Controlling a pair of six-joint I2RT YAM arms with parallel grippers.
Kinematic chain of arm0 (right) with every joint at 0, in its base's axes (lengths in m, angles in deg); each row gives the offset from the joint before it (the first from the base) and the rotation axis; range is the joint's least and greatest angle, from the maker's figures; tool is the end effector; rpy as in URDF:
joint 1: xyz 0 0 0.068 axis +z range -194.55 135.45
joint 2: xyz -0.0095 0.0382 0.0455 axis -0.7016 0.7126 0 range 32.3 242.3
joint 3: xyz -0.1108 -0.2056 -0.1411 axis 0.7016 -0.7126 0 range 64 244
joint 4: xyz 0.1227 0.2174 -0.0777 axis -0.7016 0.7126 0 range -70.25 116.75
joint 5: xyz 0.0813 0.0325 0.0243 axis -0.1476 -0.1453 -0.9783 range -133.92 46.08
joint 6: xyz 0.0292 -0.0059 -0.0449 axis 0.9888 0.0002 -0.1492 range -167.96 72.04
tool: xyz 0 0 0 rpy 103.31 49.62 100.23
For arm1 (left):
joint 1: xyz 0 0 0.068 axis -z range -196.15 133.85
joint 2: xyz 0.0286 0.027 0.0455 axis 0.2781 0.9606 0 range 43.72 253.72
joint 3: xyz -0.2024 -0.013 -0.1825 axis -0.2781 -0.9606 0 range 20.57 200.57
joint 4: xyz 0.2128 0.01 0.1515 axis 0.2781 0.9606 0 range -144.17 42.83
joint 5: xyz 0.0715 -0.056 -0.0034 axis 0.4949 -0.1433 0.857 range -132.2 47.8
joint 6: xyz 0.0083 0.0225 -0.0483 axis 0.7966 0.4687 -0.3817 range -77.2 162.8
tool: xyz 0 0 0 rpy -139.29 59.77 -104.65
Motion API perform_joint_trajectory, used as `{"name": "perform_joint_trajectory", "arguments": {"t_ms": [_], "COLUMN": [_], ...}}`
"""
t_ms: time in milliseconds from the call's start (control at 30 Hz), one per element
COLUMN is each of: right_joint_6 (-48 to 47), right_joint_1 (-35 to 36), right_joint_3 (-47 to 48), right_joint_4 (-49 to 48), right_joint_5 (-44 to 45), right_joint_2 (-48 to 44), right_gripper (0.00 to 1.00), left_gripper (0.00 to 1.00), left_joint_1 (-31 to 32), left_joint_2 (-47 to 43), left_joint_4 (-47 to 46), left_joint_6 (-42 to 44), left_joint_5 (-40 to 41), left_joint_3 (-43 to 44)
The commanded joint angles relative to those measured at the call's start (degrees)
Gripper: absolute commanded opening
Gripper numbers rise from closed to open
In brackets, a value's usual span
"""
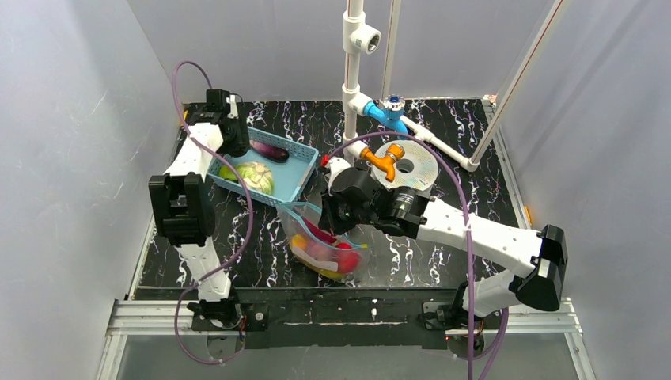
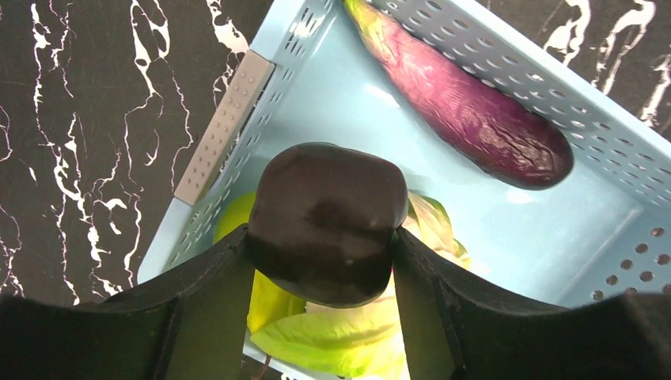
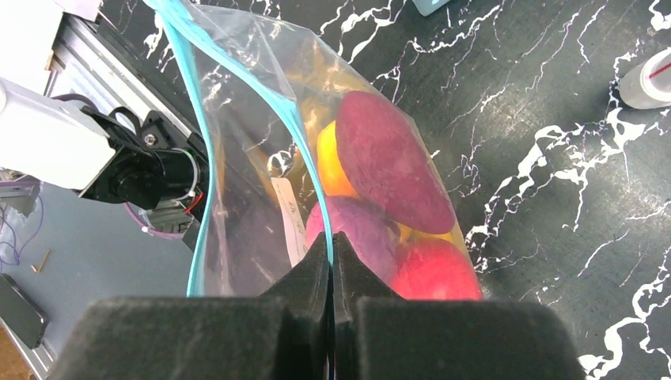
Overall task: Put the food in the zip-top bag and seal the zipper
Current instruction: Pick up the fake vegetable from the bin, then place the fake vegetable in the zipper food storage bag.
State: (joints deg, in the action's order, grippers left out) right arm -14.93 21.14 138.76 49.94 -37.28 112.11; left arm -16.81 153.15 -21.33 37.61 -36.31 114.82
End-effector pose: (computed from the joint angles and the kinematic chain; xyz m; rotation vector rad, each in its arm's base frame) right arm 0.1321 0.2826 0.3485 -0.5829 2.2360 0.8206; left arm 0.4330 0.0087 0.2750 -0.1702 2.3987 0.0871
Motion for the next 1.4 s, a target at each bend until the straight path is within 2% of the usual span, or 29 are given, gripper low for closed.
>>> {"name": "perform_joint_trajectory", "arguments": {"t_ms": [0, 133, 267, 367, 567, 700, 867, 967, 1167, 1367], "right_joint_6": [-0.67, -1.84, -2.13, -2.24, -2.26, -2.13, -2.25, -2.20, -2.26, -2.16], "right_joint_1": [-0.03, 0.01, 0.03, -0.04, -0.04, 0.01, -0.04, 0.01, -0.01, -0.03], "right_joint_3": [4.45, 6.57, 8.89, 8.69, 7.70, 7.72, 7.44, 6.81, 6.66, 6.12], "right_joint_4": [0.22, 0.83, 1.84, 1.05, -0.73, -0.99, -1.45, -2.31, -2.57, -2.86], "right_joint_5": [0.60, 1.48, 1.09, 1.01, 0.52, 0.33, 0.40, 0.24, -0.01, 0.26], "right_joint_2": [1.11, 2.72, 4.18, 4.01, 3.40, 3.26, 2.79, 2.22, 2.25, 1.93], "right_gripper": [0.01, 0.01, 0.01, 0.01, 0.01, 0.01, 0.01, 0.01, 0.01, 0.01], "left_gripper": [0.10, 0.08, 0.02, 0.01, 0.02, 0.00, 0.00, 0.00, 0.00, 0.00], "left_joint_1": [-0.21, 2.17, 4.46, 4.49, 4.32, 4.29, 4.29, 4.55, 8.82, 18.44], "left_joint_2": [-8.09, -14.40, -21.74, -28.67, -49.78, -60.71, -66.06, -68.99, -71.54, -68.46], "left_joint_4": [-0.30, -1.07, -1.17, 0.94, 3.13, 4.64, 4.58, 1.89, 2.29, 3.83], "left_joint_6": [-1.31, -2.01, -2.06, -5.86, -16.01, -21.45, -25.64, -30.47, -33.24, -34.87], "left_joint_5": [-3.41, -5.13, -5.62, -13.38, -28.68, -36.90, -52.53, -57.34, -54.88, -46.96], "left_joint_3": [-2.24, -4.77, -7.75, -10.82, -22.88, -27.29, -28.90, -31.62, -33.91, -33.76]}}
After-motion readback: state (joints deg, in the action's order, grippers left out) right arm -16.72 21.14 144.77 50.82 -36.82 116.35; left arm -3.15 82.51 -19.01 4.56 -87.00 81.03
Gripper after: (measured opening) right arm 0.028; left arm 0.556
